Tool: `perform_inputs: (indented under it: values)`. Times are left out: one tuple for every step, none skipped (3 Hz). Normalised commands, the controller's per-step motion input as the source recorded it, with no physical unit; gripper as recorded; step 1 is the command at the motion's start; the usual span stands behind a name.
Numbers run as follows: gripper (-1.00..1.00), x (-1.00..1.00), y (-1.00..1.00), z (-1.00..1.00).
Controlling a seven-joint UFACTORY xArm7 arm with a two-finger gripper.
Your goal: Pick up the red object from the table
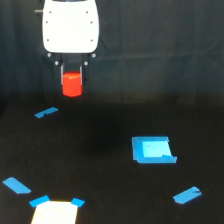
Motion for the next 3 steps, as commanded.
perform_inputs:
  values:
    - [-1.00,-0.23,-1.00,-0.27]
    - [-1.00,-0.12,0.47,0.40]
    - [-1.00,0.71,0.61,1.00]
